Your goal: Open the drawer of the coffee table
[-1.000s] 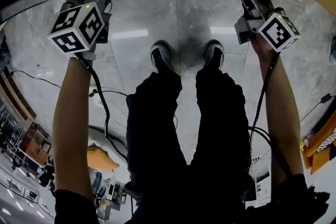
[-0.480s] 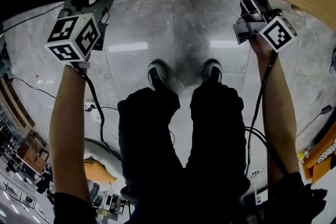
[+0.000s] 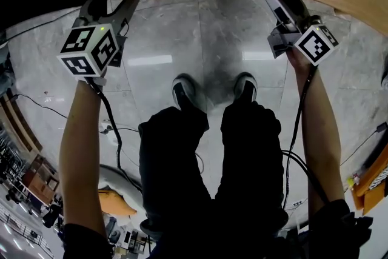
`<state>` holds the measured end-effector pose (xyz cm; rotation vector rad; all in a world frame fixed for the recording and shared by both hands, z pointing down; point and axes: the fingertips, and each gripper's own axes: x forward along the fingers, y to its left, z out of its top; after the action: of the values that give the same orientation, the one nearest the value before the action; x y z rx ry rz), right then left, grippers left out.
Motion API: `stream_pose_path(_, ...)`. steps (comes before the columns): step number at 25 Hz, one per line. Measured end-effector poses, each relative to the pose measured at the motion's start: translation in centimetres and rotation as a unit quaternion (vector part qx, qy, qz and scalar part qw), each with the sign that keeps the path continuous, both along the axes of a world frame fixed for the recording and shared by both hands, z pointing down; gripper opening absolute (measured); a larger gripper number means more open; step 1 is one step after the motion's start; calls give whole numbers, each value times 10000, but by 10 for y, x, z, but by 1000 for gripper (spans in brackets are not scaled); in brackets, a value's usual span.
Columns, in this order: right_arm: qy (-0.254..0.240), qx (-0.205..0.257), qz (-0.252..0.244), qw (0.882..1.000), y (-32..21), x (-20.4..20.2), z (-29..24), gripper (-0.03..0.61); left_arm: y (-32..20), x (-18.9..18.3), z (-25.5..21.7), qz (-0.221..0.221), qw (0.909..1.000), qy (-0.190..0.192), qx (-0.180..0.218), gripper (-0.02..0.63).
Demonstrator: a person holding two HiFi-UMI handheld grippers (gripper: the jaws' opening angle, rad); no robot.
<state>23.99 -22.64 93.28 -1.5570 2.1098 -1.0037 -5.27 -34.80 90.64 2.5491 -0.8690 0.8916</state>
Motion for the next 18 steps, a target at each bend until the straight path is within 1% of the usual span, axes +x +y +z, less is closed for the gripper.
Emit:
stream_pose_path(2,166,-92,-128,9997,11,-7,2,371,10,-6,0,54,10000,-23,-33,302)
stream_pose_path(6,410,-257,-262,9985,35,-17,6,371,35,-14,-2,-6,9999,26,-98,301)
stream_pose_path(7,585,-354,-303,9972,41,-19,9,371,41,-15,-2,-8,9999,-3,-104,301)
stream_pose_path(8,828,-489,-342,9948,47,-18,12,358,45,-17,-2,8,9999,-65,-104,301)
stream_pose_path(10,1367,-821,-330,9867,57,-11,18,356,49,-19,-1,52,9997,-234,-94,301)
stream_pose_path(12,1857,-969,-178,9777,63,5,10,357,50,-20,0,59,9992,-380,-103,301)
stream_pose_path(14,2402,-772,-110,9676,64,17,-16,356,50,-20,1,48,9986,-501,-137,301)
stream_pose_path(15,2671,-631,-156,9615,62,18,-30,348,50,-21,2,46,9983,-565,-163,301)
stream_pose_path(17,3122,-447,-367,9483,54,11,-49,313,52,-22,3,51,9974,-689,-206,301)
stream_pose_path(18,3282,-430,-481,9424,52,7,-53,287,52,-22,4,41,9972,-720,-217,301)
